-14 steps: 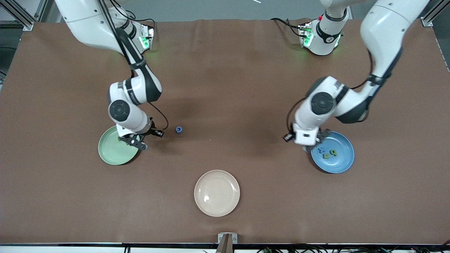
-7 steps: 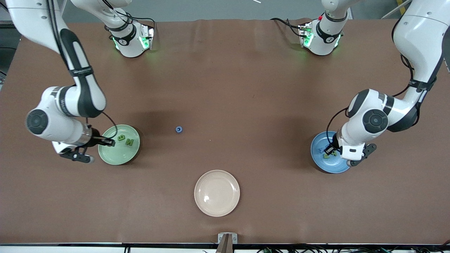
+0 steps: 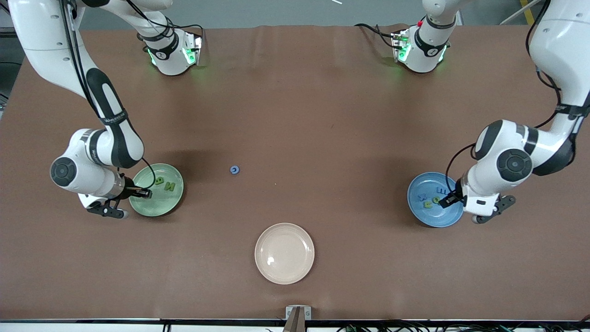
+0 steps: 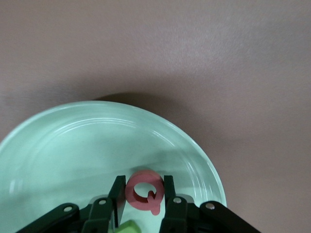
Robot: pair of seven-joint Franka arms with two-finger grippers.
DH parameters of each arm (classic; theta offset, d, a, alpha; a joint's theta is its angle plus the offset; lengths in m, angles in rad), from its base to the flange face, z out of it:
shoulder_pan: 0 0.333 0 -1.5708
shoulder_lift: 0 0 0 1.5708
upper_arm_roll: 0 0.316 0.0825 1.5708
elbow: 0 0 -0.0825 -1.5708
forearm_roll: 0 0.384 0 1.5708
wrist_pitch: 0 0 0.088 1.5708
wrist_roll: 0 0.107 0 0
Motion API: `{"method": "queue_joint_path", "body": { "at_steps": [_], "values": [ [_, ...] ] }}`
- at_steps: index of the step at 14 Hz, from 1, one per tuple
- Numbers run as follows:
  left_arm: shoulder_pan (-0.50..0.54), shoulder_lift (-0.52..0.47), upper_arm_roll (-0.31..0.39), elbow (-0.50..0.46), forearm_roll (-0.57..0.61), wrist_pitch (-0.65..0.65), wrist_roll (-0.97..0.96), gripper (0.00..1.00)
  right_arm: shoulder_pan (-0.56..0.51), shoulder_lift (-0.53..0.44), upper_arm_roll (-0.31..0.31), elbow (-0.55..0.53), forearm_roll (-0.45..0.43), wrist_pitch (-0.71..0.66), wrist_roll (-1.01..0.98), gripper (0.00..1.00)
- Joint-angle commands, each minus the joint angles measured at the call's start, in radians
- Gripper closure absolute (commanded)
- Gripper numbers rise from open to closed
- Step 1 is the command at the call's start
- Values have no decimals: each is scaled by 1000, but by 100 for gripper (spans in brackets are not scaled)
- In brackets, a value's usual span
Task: Sort upper and lower case letters into plates
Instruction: 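Retract the left gripper while the right gripper grasps the blue G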
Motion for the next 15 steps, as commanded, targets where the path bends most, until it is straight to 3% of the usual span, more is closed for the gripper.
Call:
{"method": "queue_joint_path", "body": {
  "at_steps": [1, 2, 3, 6, 8, 12, 13, 15],
  "values": [
    [-3, -69, -52, 128, -2, -171, 110, 0, -9, -7, 8, -3, 4, -5, -6, 88],
    [0, -88, -70, 178, -7, -227, 156, 0, -8, -7, 8, -3, 4, -8, -6, 63],
    [-2, -106, -87, 229, -8, -285, 205, 0, -5, -9, 8, -2, 4, -10, -3, 1],
    [1, -176, -135, 324, -60, -438, 351, 0, 28, -52, 16, 18, 12, -91, 35, 0],
    [1, -264, -135, 329, -143, -483, 400, 0, 86, -93, 17, 26, 12, -152, 185, 0],
    [1, -377, -122, 332, -235, -528, 534, 0, 268, -118, 19, -9, 53, -134, 470, 0],
    [-8, -422, -84, 332, -280, -528, 558, 0, 325, -118, 17, -28, 91, -102, 542, 0],
    [-128, -470, 107, 331, -387, -528, 620, 0, 397, -116, 16, -72, 93, -24, 662, 0]
  ]
}}
